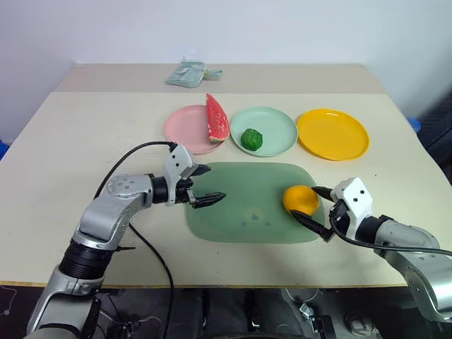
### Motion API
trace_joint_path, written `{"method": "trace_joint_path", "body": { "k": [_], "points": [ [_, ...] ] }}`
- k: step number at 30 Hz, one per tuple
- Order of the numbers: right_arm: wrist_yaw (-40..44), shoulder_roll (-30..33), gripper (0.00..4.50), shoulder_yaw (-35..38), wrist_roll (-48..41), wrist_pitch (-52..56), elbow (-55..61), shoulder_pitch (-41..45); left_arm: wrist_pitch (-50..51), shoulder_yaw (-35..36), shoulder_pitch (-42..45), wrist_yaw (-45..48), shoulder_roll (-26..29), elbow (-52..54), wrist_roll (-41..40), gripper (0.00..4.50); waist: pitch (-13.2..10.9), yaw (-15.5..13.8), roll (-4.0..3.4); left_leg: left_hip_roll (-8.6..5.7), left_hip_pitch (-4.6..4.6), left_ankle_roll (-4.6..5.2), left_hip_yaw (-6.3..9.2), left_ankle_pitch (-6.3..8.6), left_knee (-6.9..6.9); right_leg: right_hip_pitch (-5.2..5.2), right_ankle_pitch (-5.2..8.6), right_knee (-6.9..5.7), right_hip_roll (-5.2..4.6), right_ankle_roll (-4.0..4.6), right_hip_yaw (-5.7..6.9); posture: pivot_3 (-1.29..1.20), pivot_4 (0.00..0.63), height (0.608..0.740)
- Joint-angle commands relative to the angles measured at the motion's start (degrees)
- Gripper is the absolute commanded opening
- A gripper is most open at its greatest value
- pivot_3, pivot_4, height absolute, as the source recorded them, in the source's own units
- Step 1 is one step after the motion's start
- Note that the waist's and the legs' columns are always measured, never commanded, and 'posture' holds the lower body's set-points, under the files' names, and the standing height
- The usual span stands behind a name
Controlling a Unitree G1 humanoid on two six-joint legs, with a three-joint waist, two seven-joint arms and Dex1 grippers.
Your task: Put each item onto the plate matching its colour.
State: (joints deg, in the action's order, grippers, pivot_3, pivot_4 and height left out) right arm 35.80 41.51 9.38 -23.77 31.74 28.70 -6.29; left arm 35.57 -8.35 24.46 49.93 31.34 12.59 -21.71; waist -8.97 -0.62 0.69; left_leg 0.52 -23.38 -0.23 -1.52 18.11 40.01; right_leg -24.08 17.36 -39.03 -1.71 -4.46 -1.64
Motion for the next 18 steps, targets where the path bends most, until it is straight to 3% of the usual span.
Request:
{"method": "trace_joint_path", "body": {
  "k": [1,4,9,18],
  "points": [
    [1.08,-0.15,3.18,0.62,0.99,-2.43,-0.43,-1.34,-0.94,0.06,-0.21,-0.62,-0.37,2.25,0.07,4.5,0.0,-0.01,0.0,0.0,0.0,0.0,0.0,0.0,0.0,0.0,0.0,0.0,0.0,0.0,0.0,0.0,0.15,0.74],
    [1.26,-0.23,3.18,0.85,1.61,-4.34,-0.3,-0.81,-1.34,-0.26,-0.2,-0.88,-0.56,1.79,0.53,4.5,0.0,-0.01,0.0,0.0,0.0,0.0,0.0,0.0,0.01,0.0,0.0,0.0,0.0,0.0,0.0,0.0,0.15,0.74],
    [-6.24,-3.11,3.18,3.25,3.6,-5.01,-4.58,11.56,-2.36,-0.39,-0.43,-0.86,-0.59,0.92,1.3,4.5,0.01,0.44,-0.02,0.0,0.01,0.0,-0.01,0.0,0.01,-0.01,0.0,-0.01,0.02,0.0,-0.01,0.0,0.15,0.74],
    [-19.84,-7.1,3.18,-3.35,19.18,-11.96,-50.24,43.27,-2.1,0.36,-1.86,-2.67,-4.37,2.48,-0.28,4.5,0.02,0.36,-0.03,-0.01,-0.01,-0.3,-0.07,-0.17,0.0,-0.09,0.0,-0.05,-0.02,0.0,-0.01,0.0,0.15,0.74]
  ]
}}
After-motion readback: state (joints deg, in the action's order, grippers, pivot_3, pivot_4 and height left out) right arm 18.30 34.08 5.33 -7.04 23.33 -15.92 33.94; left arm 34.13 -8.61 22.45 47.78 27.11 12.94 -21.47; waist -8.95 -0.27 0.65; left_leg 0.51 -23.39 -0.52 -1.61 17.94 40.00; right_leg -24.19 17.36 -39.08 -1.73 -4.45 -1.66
